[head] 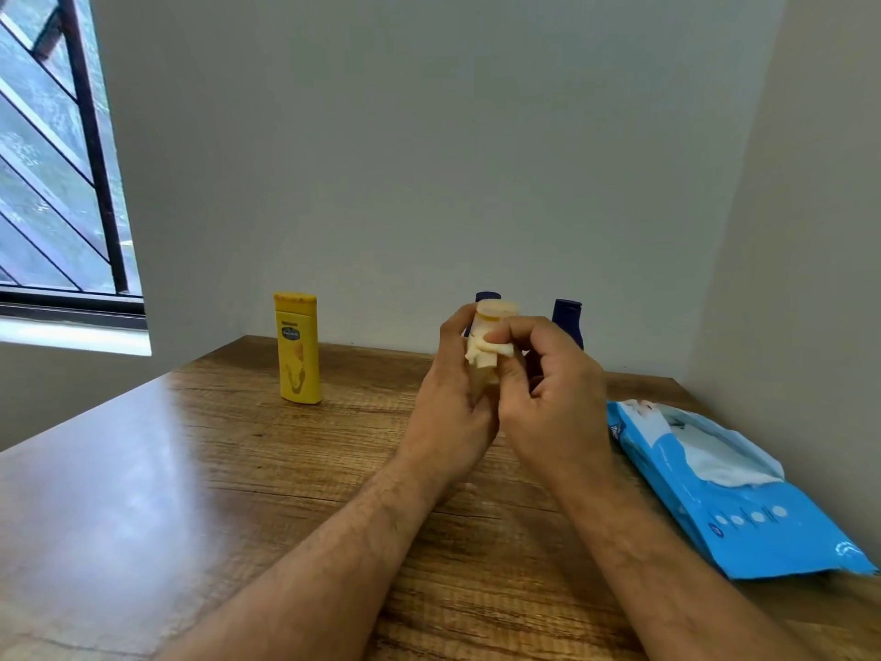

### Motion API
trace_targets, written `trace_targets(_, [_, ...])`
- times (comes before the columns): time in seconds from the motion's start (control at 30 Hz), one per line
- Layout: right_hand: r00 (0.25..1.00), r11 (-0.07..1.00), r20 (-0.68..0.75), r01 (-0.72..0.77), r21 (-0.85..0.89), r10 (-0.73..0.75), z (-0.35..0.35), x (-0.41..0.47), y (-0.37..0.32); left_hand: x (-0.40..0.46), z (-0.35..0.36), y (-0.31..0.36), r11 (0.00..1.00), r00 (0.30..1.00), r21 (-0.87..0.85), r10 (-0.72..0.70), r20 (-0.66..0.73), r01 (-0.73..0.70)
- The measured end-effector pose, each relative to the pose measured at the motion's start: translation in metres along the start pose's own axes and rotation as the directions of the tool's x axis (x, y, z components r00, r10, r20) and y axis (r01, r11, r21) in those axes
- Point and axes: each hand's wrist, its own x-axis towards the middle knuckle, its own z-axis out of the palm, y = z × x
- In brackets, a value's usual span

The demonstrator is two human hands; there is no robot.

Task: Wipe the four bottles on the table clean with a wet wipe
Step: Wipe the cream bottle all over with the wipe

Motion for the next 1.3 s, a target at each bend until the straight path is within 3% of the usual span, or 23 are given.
trace_targets(0.17, [0.992, 0.998, -0.123, -0.002, 0.063, 0.010, -0.005, 0.005, -0.001, 0.008, -0.006, -0.001, 0.988, 0.977, -0.048, -0.153, -0.146, 0.148])
trace_targets(0.4, [0.983, 0.994, -0.183, -0.001, 0.105, 0.020, -0.010, 0.007, 0.002, 0.009, -0.006, -0.003, 0.986, 0.989, 0.143, -0.070, -0.133, 0.089])
trace_targets(0.47, [0.981, 0.977, -0.172, -0.054, 0.206, 0.090, -0.014, 0.011, 0.001, 0.011, -0.007, -0.007, 0.989, 0.983, 0.100, -0.094, -0.158, 0.110])
trace_targets(0.57, [0.950, 0.856, -0.025, -0.269, 0.442, 0.312, -0.019, 0.016, 0.001, 0.014, -0.013, -0.008, 0.982, 0.959, -0.046, -0.188, -0.212, 0.182])
trace_targets(0.67, [0.924, 0.827, -0.004, -0.341, 0.447, 0.383, -0.017, 0.016, 0.003, 0.014, -0.017, -0.009, 0.984, 0.961, -0.024, -0.177, -0.212, 0.176])
trace_targets(0.83, [0.964, 0.954, -0.126, -0.205, 0.217, 0.236, -0.016, 0.016, 0.008, 0.009, -0.011, -0.008, 0.982, 0.995, 0.176, -0.057, -0.081, 0.070])
trace_targets(1.0, [0.999, 0.997, -0.014, -0.046, -0.068, 0.045, -0.012, 0.011, 0.014, 0.010, -0.013, -0.014, 0.942, 0.994, 0.334, 0.032, -0.105, 0.005])
trace_targets(1.2, [0.983, 0.997, 0.171, 0.067, -0.030, -0.061, -0.013, 0.007, 0.010, 0.011, -0.018, -0.016, 0.916, 0.986, 0.399, 0.024, -0.164, 0.044])
trace_targets(1.3, [0.998, 0.998, 0.030, 0.051, 0.038, -0.052, -0.013, 0.008, 0.006, 0.012, -0.017, -0.014, 0.911, 0.988, 0.410, 0.025, -0.152, 0.040])
